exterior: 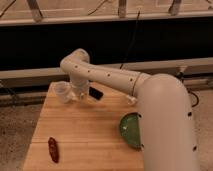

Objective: Place the white sponge in the ceramic cup

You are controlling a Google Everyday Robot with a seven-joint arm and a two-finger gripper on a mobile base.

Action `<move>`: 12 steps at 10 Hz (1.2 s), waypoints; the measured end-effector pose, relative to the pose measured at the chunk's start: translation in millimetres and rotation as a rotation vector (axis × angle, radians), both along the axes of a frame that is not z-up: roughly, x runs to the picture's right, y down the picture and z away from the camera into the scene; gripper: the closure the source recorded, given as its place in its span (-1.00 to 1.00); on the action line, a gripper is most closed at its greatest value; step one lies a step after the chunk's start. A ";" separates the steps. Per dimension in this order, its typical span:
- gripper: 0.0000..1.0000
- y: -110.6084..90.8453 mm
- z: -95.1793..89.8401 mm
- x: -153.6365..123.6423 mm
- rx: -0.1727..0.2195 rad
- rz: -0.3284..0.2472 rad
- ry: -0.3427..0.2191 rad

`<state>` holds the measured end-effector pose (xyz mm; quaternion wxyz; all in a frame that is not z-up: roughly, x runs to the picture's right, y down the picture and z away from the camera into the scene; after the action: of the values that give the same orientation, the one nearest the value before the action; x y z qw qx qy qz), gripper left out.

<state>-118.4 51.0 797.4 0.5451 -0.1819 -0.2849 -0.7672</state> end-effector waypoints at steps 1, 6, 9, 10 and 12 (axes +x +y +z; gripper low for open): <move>0.95 -6.4 -1.7 0.6 0.009 0.008 0.000; 0.95 -37.7 -9.7 -4.7 0.040 0.012 -0.019; 0.95 -47.2 -8.0 -25.0 0.044 -0.007 -0.054; 0.95 -49.0 -5.1 -36.9 0.040 -0.021 -0.070; 0.95 -49.2 1.3 -51.7 0.029 -0.042 -0.090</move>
<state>-170.0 1.9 798.7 0.5182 -0.1453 -0.2939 -0.7899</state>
